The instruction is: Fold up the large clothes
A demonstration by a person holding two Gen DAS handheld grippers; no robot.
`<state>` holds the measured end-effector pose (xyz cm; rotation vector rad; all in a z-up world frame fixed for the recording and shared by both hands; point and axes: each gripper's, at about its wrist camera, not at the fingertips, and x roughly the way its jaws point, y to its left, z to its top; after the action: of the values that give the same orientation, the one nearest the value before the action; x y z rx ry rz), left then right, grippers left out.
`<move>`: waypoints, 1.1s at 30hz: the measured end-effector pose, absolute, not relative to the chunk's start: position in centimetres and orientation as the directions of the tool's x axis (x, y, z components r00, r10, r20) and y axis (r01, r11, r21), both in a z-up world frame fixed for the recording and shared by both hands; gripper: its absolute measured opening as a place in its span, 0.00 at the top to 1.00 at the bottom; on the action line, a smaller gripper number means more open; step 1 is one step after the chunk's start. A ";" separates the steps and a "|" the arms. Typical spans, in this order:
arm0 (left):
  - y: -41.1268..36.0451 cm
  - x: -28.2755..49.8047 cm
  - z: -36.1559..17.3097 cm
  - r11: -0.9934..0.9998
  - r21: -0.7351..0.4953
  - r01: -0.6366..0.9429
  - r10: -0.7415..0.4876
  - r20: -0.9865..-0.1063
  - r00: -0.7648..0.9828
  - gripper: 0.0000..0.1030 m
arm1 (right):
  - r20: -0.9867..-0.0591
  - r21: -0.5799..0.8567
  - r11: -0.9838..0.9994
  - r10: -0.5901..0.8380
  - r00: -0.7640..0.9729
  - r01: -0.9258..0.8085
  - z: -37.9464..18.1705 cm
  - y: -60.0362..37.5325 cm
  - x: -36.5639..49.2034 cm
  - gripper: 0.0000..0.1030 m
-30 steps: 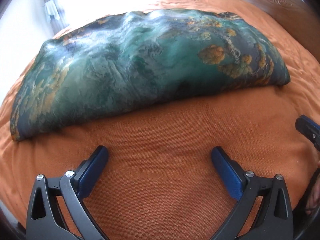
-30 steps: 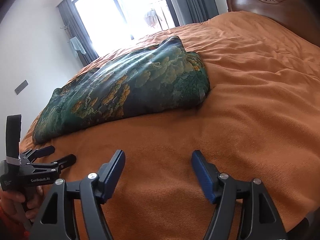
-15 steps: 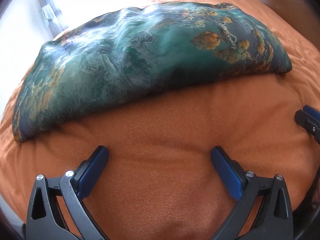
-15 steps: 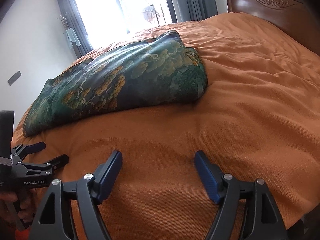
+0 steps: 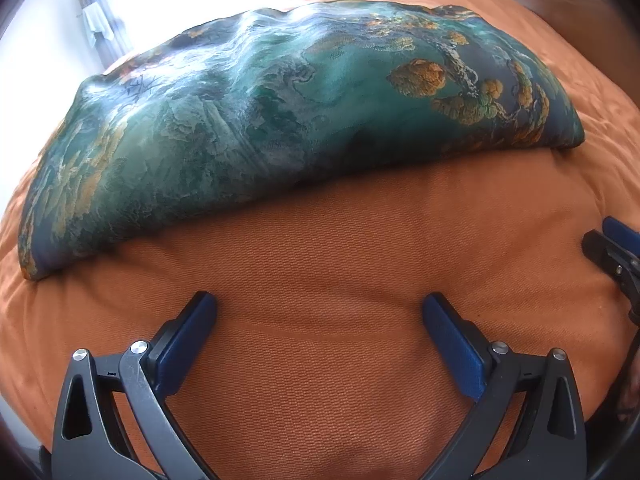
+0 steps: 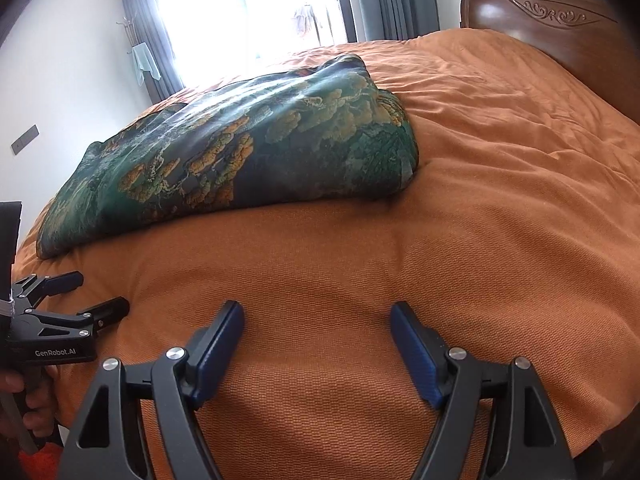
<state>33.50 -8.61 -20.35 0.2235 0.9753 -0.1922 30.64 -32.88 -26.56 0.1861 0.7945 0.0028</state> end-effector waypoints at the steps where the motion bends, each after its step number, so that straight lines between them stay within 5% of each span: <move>1: -8.5 33.4 -20.3 0.960 0.103 0.261 -0.059 -0.835 0.547 0.00 | -0.710 0.168 0.984 0.073 0.700 0.067 -26.6 -32.9 30.6 0.24; 33: -8.9 33.3 -20.6 0.958 0.118 0.262 -0.049 -0.832 0.552 0.00 | -0.715 0.169 0.983 0.070 0.695 0.075 -27.0 -32.7 30.7 0.24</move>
<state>33.27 -8.93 -20.56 0.2398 0.9710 -0.1862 30.66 -32.66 -26.99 0.1912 0.8032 -0.0028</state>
